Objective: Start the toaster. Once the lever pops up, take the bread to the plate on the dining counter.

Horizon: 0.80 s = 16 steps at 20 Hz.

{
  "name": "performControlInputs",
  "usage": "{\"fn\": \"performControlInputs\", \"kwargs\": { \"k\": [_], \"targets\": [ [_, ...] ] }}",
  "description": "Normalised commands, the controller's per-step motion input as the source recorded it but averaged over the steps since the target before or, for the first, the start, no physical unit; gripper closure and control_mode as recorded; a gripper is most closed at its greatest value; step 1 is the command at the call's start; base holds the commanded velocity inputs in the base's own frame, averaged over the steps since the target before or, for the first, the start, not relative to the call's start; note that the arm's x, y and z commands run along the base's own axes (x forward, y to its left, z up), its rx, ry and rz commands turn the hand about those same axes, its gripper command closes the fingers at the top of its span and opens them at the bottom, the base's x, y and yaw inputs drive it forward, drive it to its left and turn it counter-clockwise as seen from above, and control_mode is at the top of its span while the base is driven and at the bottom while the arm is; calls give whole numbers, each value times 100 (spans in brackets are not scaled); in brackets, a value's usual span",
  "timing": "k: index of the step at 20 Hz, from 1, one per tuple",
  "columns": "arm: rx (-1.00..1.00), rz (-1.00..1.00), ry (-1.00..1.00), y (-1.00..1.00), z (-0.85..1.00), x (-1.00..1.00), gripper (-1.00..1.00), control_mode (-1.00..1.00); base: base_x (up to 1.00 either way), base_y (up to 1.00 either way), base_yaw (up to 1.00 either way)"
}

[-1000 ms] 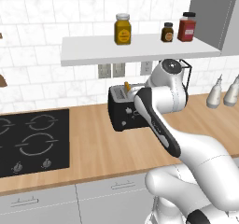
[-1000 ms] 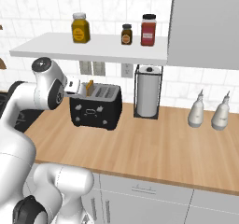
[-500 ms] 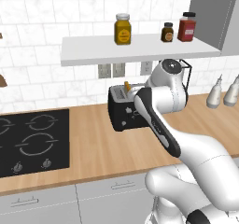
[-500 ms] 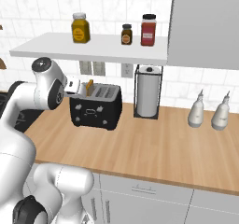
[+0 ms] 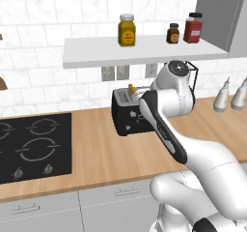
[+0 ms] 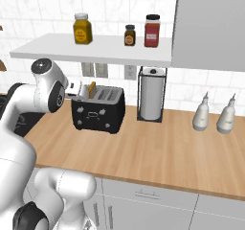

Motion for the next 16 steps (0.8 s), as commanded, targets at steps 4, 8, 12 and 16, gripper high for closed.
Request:
{"fn": "performControlInputs", "kwargs": {
  "k": [4, 8, 12, 16],
  "targets": [
    [0, 4, -27, 2, 4, -14, -100, -100, 0, 0, 0],
    [0, 2, -24, 3, 3, -1, -100, -100, 0, 0, 0],
    [-1, 0, -5, 0, 0, 45, -100, -100, 0, 0, 0],
    [0, 0, 8, -3, 0, 58, -100, -100, 0, 0, 0]
  ]
}}
